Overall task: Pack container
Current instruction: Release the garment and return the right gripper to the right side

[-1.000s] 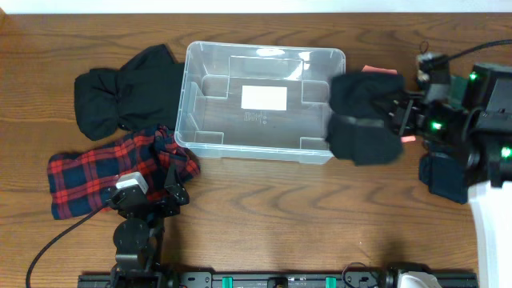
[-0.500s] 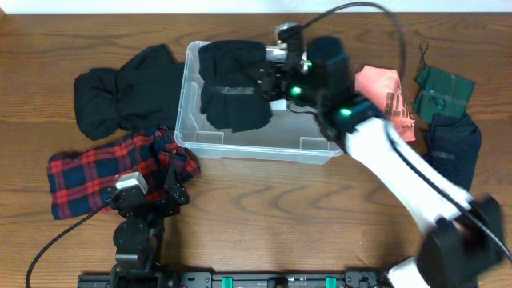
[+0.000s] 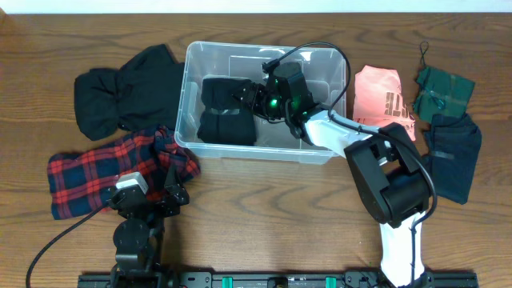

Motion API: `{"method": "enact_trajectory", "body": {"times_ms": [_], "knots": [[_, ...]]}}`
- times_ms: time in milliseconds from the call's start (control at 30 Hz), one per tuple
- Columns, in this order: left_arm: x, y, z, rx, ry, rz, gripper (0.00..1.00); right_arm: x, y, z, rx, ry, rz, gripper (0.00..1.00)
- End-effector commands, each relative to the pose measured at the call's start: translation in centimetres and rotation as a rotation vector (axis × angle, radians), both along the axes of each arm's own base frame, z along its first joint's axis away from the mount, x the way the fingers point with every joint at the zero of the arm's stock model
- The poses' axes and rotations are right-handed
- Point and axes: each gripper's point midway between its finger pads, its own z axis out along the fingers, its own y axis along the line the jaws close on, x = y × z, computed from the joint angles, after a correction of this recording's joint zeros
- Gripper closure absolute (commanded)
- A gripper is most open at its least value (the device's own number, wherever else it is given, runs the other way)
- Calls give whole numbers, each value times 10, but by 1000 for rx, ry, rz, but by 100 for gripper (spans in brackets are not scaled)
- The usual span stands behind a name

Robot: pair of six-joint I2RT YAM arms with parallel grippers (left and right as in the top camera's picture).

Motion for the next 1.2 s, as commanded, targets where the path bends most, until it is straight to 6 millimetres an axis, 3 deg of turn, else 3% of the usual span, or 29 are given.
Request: {"method": "enact_trajectory", "body": {"times_ms": [0, 100, 167, 233, 433, 567, 700, 833, 1033, 1167], "knots": [[0, 0, -13, 9, 28, -4, 2, 4, -5, 53, -31, -223, 75, 1], [0, 0, -13, 9, 28, -4, 2, 4, -26, 92, -109, -328, 77, 1], [0, 0, -13, 9, 28, -4, 2, 2, -49, 119, -195, -386, 55, 1], [0, 0, -13, 9, 28, -4, 2, -3, -85, 145, -327, -428, 5, 1], [0, 0, -13, 9, 28, -4, 2, -37, -216, 210, -562, -446, -191, 1], [0, 0, -13, 9, 28, -4, 2, -65, -330, 220, -656, -325, -408, 1], [0, 0, -13, 9, 28, -4, 2, -96, -441, 195, -706, -108, -642, 1], [0, 0, -13, 9, 28, -4, 2, -126, -514, 146, -697, 131, -787, 1], [0, 0, -13, 9, 28, -4, 2, -148, -573, 57, -631, 387, -849, 1], [0, 0, -13, 9, 28, -4, 2, -154, -583, 2, -599, 455, -724, 6]]}}
